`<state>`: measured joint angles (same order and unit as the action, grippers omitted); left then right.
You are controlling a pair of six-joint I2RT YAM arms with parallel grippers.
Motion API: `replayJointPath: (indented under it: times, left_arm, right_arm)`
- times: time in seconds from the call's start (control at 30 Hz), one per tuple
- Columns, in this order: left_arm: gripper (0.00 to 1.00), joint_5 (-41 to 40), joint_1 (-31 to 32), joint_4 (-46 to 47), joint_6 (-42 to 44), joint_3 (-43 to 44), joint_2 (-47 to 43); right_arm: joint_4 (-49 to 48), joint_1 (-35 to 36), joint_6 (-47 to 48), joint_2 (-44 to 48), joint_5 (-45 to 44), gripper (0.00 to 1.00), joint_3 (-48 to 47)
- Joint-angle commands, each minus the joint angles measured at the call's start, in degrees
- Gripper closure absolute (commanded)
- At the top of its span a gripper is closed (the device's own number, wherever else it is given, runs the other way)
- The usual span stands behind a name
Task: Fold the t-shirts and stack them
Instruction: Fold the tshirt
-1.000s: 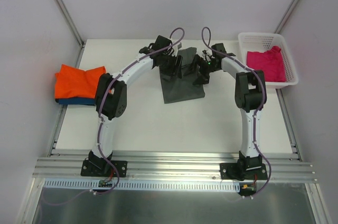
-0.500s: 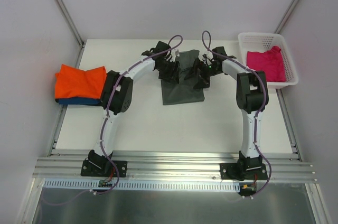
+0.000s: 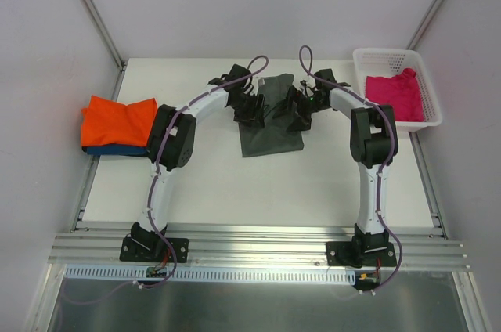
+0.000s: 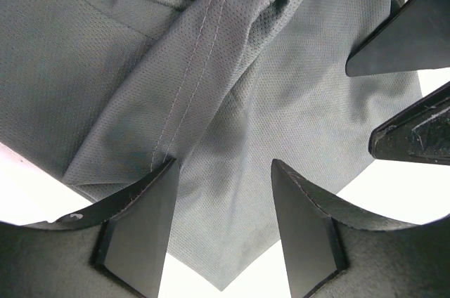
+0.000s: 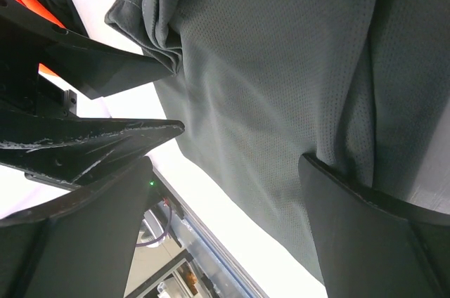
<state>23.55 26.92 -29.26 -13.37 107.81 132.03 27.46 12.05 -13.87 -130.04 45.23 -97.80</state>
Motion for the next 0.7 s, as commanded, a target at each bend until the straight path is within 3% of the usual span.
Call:
replayJointPath:
  times: [0.0, 0.37, 0.67]
  left_arm:
    - [0.45, 1.06, -0.11, -0.63, -0.96, -0.23, -2.92]
    - [0.46, -0.26, 0.15, -0.89, -0.26, -2.95, -8.89]
    - [0.44, -0.08, 0.33, -0.98, -0.17, -3.57, -5.39]
  right_arm:
    - [1.19, 0.25, 1.12, 0.93, -0.76, 0.10, -1.69]
    - [0.75, 0.51, 0.95, 0.22, -0.85, 0.10, -1.96]
    - [0.31, 1.31, 0.68, 0.48, -0.67, 0.10, -2.05]
